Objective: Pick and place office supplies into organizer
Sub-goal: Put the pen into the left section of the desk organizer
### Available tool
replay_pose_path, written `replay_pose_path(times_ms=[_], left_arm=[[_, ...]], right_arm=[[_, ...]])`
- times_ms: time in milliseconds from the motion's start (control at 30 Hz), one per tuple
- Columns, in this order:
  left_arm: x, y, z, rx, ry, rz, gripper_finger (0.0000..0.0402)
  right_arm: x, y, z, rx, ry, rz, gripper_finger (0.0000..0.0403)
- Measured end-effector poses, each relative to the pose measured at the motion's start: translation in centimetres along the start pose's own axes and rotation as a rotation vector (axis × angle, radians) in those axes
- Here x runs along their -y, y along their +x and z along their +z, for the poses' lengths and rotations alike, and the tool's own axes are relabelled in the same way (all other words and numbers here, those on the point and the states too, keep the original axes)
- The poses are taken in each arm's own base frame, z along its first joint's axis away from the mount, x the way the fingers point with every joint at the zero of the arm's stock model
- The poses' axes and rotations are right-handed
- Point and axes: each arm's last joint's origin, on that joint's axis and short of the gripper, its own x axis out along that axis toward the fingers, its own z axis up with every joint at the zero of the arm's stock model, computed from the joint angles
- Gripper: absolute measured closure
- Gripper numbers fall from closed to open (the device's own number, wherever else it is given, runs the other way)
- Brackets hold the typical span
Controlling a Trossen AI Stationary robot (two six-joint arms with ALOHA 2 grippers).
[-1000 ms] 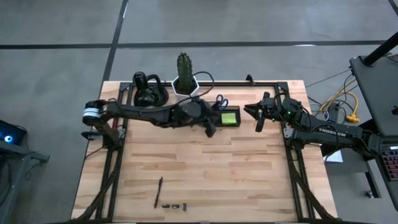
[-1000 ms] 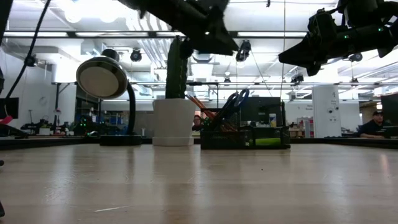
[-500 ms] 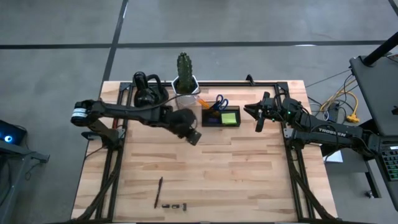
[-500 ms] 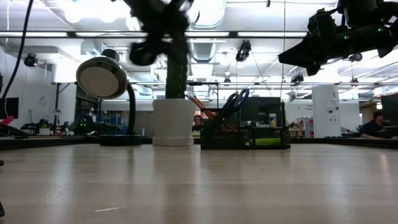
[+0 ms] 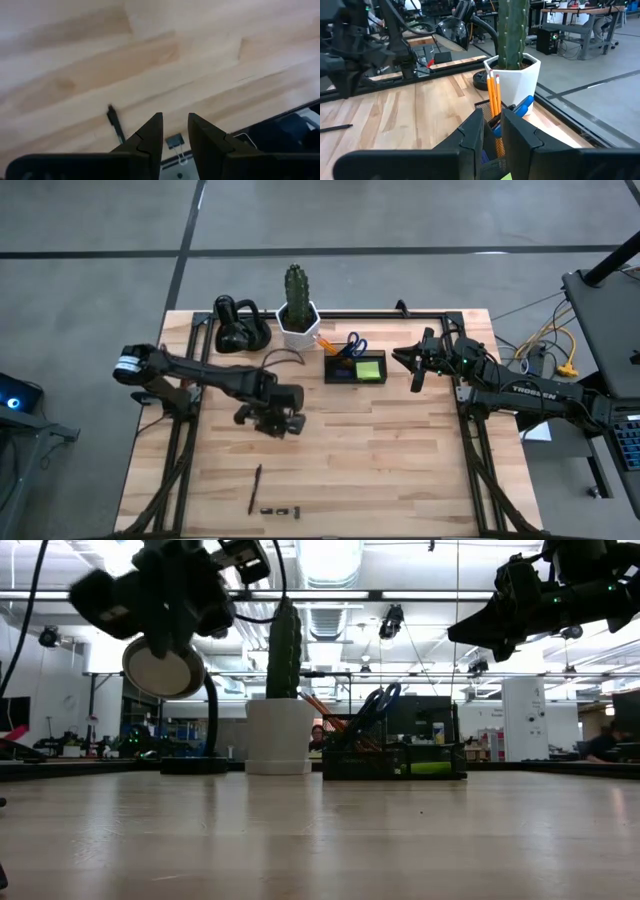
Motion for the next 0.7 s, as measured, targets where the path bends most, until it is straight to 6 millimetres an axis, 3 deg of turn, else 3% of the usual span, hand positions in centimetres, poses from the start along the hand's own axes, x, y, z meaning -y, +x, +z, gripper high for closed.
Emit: replay_pose_path(times_ms=[300,500,700], left_arm=[[0.1,1.4,-5.3,-0.043,-0.049,0.048,0.0327],[0.4,2.1,-9.1,0.121,0.019,-0.021,0.0327],[-0.6,3.0,-11.2,0.133,-0.143,-0.009,0.0327]], right_arm=[[0.1,0.0,-0.6,-0.06,0.007,-0.006,0.0346],[0.1,0.0,-0.9,-0.093,0.078,-0.013,0.0346],[0.1,0.0,-0.9,-0.096,0.185,-0.018,0.0346]])
